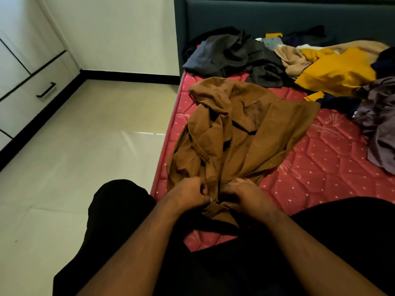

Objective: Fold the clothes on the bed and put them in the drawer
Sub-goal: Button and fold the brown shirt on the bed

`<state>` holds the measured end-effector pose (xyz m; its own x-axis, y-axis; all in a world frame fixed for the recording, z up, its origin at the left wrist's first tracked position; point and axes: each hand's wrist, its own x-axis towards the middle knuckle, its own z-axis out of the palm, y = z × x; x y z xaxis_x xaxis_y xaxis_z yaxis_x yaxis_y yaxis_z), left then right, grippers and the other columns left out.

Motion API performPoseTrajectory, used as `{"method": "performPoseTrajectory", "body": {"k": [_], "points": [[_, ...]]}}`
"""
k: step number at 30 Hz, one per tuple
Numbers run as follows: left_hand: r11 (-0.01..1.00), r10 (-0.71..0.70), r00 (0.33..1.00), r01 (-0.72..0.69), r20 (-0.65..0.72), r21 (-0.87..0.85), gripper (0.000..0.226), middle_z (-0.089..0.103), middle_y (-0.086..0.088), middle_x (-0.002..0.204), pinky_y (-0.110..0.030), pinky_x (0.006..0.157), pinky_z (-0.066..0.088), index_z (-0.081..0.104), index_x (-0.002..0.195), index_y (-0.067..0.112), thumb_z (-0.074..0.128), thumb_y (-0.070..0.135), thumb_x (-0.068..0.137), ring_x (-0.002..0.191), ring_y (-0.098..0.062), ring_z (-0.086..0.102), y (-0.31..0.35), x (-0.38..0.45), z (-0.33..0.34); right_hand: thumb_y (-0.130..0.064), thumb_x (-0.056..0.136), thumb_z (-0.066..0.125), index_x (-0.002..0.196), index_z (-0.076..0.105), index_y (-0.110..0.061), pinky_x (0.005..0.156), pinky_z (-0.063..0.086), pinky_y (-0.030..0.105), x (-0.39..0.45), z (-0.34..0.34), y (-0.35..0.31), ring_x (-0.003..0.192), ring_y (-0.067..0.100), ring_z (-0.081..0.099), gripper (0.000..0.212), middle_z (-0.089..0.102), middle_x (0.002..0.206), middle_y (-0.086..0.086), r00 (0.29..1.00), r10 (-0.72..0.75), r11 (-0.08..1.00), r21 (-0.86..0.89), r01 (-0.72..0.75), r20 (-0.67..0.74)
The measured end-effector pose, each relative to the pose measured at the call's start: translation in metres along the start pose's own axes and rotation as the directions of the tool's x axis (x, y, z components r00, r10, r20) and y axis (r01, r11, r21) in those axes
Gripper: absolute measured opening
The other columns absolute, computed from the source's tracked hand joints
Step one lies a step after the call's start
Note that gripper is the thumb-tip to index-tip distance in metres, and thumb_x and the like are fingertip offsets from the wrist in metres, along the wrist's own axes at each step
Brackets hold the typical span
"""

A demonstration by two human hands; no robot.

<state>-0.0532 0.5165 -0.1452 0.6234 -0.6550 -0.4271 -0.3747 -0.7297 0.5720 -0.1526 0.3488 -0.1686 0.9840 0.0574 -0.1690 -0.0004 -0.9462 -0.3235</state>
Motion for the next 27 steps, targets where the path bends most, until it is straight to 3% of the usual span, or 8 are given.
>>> {"method": "performPoseTrajectory", "body": {"k": [5,10,13,15,19,21,24,27], "points": [[0.977,-0.149,0.984,0.132,0.093,0.168,0.032,0.065,-0.006,0.106,-0.027,0.075,0.048,0.058,0.1,0.016,0.073,0.038,0.083,0.094,-0.022,0.063,0.012,-0.016,0.014,-0.035,0.084,0.057,0.1,0.072,-0.023,0.073,0.047,0.039,0.001,0.009,-0.007,0.088,0.026,0.059,0.025,0.061,0.093,0.001,0.992,-0.035,0.994,-0.105,0.023,-0.118],[0.978,-0.206,0.978,0.207,-0.033,0.041,0.033,0.059,-0.002,0.088,-0.025,0.058,0.041,0.055,0.093,0.017,0.068,0.046,0.084,0.079,-0.019,0.058,0.017,-0.007,0.018,-0.032,0.088,0.047,0.111,0.069,-0.02,0.086,0.047,0.039,-0.002,0.002,-0.005,0.099,0.02,0.062,0.034,0.069,0.104,-0.001,0.979,0.03,0.985,0.17,0.005,-0.202],[0.981,-0.098,0.992,0.084,-0.075,-0.176,0.018,0.068,0.0,0.093,-0.03,0.071,0.056,0.066,0.101,0.02,0.069,0.027,0.085,0.085,-0.018,0.068,0.02,0.0,0.019,-0.026,0.093,0.055,0.113,0.069,-0.017,0.075,0.053,0.037,-0.008,-0.004,-0.002,0.089,0.014,0.061,0.026,0.064,0.098,0.0,0.949,0.067,0.938,0.343,0.046,-0.309],[0.916,-0.028,0.999,0.037,0.03,-0.4,0.031,0.067,-0.001,0.094,-0.033,0.072,0.06,0.064,0.111,0.023,0.069,0.009,0.085,0.079,-0.017,0.068,0.019,0.0,0.018,-0.022,0.093,0.061,0.112,0.071,-0.02,0.07,0.053,0.035,-0.011,-0.006,0.001,0.083,0.011,0.059,0.022,0.059,0.093,0.0,0.935,0.103,0.924,0.38,0.036,-0.34],[0.887,0.01,0.965,0.112,0.26,-0.449,0.04,0.057,-0.009,0.081,-0.038,0.068,0.056,0.06,0.117,0.011,0.057,-0.011,0.084,0.064,-0.023,0.058,0.015,-0.001,0.009,-0.011,0.079,0.077,0.099,0.077,-0.015,0.067,0.054,0.03,-0.011,-0.01,0.005,0.076,0.007,0.063,0.02,0.067,0.085,-0.001,0.935,0.032,0.932,0.35,0.1,-0.353],[0.838,-0.038,0.954,0.193,0.298,-0.511,0.034,0.062,-0.009,0.083,-0.03,0.056,0.056,0.061,0.116,0.008,0.056,-0.009,0.087,0.056,-0.018,0.061,0.013,-0.002,0.007,-0.009,0.075,0.08,0.095,0.077,-0.013,0.069,0.053,0.02,-0.014,-0.015,0.005,0.079,0.004,0.065,0.02,0.07,0.085,-0.005,0.937,0.033,0.915,0.387,0.112,-0.347],[0.753,-0.127,0.971,0.227,0.202,-0.618,0.014,0.063,-0.012,0.071,-0.024,0.04,0.05,0.065,0.105,0.002,0.06,0.001,0.091,0.042,-0.015,0.056,0.011,-0.003,0.014,-0.008,0.075,0.08,0.09,0.079,-0.015,0.068,0.049,0.008,-0.023,-0.024,0.005,0.079,-0.006,0.065,0.017,0.067,0.08,-0.019,0.968,0.078,0.882,0.469,0.043,-0.237],[0.74,-0.21,0.977,0.178,0.029,-0.649,0.008,0.06,-0.014,0.064,-0.021,0.038,0.043,0.067,0.093,-0.004,0.063,-0.002,0.086,0.035,-0.013,0.051,0.009,0.002,0.031,-0.007,0.075,0.08,0.085,0.079,-0.017,0.068,0.051,0.011,-0.022,-0.024,0.005,0.076,-0.004,0.067,0.014,0.069,0.076,-0.018,0.988,0.089,0.857,0.515,-0.013,-0.122]]}}
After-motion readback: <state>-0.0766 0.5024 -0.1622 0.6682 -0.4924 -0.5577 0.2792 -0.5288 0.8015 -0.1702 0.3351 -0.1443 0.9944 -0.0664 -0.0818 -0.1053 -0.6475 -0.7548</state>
